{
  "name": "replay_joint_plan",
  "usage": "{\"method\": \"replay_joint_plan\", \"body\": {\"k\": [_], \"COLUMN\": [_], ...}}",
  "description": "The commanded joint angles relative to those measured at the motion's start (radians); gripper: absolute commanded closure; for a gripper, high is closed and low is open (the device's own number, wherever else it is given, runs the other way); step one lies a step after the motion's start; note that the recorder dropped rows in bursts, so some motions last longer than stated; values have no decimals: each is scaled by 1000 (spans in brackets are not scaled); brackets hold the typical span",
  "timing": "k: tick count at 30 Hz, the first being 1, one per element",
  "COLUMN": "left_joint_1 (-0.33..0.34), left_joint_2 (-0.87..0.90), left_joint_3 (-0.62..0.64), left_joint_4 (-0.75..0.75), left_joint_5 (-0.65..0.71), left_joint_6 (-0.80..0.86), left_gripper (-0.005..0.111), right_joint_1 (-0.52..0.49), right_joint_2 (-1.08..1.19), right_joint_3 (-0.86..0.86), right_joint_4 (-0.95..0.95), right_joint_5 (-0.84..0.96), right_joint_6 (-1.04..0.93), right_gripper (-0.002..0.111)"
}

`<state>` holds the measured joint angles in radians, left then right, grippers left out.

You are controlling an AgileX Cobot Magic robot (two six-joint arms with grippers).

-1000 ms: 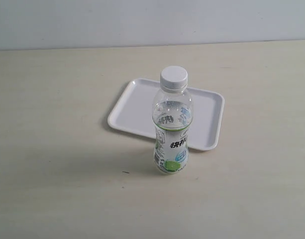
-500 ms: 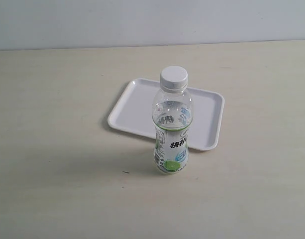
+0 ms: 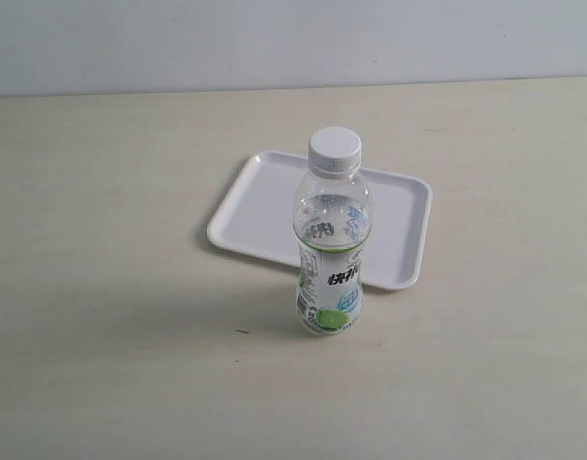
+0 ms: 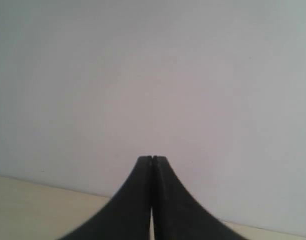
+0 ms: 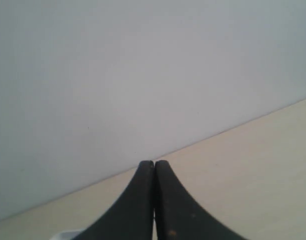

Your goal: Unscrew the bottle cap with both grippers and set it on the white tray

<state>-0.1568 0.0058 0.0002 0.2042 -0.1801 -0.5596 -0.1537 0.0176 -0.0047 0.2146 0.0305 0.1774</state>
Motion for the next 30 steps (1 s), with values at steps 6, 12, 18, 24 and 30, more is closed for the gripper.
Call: {"method": "replay_joint_plan", "body": {"k": [6, 12, 18, 24, 30], "left_joint_1": [-5, -5, -5, -7, -7], "left_joint_2": [-6, -6, -6, -6, -6], "left_joint_3": [0, 0, 0, 0, 0], "left_joint_4": [6, 6, 6, 6, 6], "left_joint_5": [-44, -62, -58, -51, -51], "left_joint_6": [-1, -20, -24, -24, -26], "left_gripper": [107, 107, 107, 107, 107], "right_joint_1": [12, 55, 55, 55, 55], "right_joint_2": [153, 354, 700, 959, 1146], "right_joint_3": [5, 5, -186, -262, -262], "right_joint_4": [-47, -426, -940, -1038, -1036], "right_joint_5": [-219, -517, -604, -600, -617], "right_joint_6": [10, 210, 653, 660, 533], "right_gripper": [108, 108, 108, 102, 88]}}
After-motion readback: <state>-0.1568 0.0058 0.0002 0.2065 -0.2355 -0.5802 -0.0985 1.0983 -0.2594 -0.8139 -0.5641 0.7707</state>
